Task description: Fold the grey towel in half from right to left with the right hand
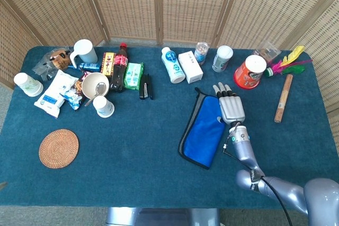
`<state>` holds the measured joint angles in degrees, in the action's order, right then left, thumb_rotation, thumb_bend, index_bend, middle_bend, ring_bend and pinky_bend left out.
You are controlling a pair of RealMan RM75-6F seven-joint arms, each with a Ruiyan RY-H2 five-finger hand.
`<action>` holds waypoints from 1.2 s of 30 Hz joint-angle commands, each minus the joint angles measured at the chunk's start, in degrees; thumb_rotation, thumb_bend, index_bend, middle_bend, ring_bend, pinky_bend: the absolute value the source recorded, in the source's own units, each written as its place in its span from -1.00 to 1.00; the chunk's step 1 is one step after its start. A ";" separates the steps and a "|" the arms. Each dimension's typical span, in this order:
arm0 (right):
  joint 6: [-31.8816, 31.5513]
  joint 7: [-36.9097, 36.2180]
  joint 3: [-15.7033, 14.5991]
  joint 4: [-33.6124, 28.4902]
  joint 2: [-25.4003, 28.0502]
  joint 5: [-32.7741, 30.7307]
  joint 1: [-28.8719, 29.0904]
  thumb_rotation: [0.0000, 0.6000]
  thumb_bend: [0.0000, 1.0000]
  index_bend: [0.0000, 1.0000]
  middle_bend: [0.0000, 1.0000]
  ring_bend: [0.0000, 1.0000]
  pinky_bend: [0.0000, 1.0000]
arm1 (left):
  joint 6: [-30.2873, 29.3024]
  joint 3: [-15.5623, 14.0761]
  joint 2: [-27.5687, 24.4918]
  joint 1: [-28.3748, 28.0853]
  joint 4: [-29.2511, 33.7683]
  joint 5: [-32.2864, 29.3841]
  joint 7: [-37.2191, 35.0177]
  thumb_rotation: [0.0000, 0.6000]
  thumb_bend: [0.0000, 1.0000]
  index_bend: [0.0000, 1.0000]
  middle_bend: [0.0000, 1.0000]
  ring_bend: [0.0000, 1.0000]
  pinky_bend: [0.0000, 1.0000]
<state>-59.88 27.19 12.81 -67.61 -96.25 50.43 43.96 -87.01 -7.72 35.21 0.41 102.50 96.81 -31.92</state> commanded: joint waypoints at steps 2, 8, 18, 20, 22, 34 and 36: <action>0.38 0.14 -0.25 1.03 0.00 0.27 -0.61 1.00 -1.00 -1.00 -1.00 -1.00 -0.28 | 0.02 -0.04 0.01 -0.02 -0.01 0.13 0.02 1.00 -0.61 -0.98 -1.00 -1.00 -0.96; 0.68 -1.17 0.11 0.91 0.29 1.20 -1.35 1.00 -1.00 -1.00 -1.00 -1.00 -0.28 | -0.15 -0.13 -0.01 0.06 0.11 0.36 0.17 1.00 -0.61 -0.98 -1.00 -1.00 -0.96; -0.24 -3.59 0.14 -6.69 4.47 5.19 -2.83 1.00 -1.00 -1.00 -1.00 -1.00 -0.28 | 0.16 -0.14 0.08 -0.05 0.40 0.24 0.77 1.00 -0.61 -0.98 -1.00 -1.00 -0.96; -0.08 -3.82 -0.69 -7.94 5.62 6.58 -3.22 1.00 -1.00 -1.00 -1.00 -1.00 -0.28 | 0.32 -0.16 0.09 -0.11 0.45 0.25 0.91 1.00 -0.61 -0.98 -1.00 -1.00 -0.96; 0.21 -4.36 -1.35 -8.99 6.53 7.66 -3.60 1.00 -1.00 -1.00 -1.00 -1.00 -0.28 | 0.41 -0.19 0.08 -0.15 0.49 0.30 1.00 1.00 -0.61 -0.98 -1.00 -1.00 -0.96; -0.82 -9.25 -6.61 -13.66 11.63 16.63 -7.47 1.00 -1.00 -1.00 -1.00 -1.00 -0.28 | 0.94 -0.24 0.11 -0.36 0.88 0.25 1.74 1.00 -0.61 -0.98 -1.00 -1.00 -0.96; -1.32 -9.75 -7.17 -13.21 12.19 18.09 -7.93 1.00 -1.00 -1.00 -1.00 -1.00 -0.28 | 1.07 -0.30 0.12 -0.40 0.98 0.39 1.94 1.00 -0.61 -0.98 -1.00 -1.00 -0.96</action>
<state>-60.69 18.05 6.31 -80.93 -84.70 67.51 36.61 -85.95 -8.01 35.32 0.02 103.47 97.20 -29.99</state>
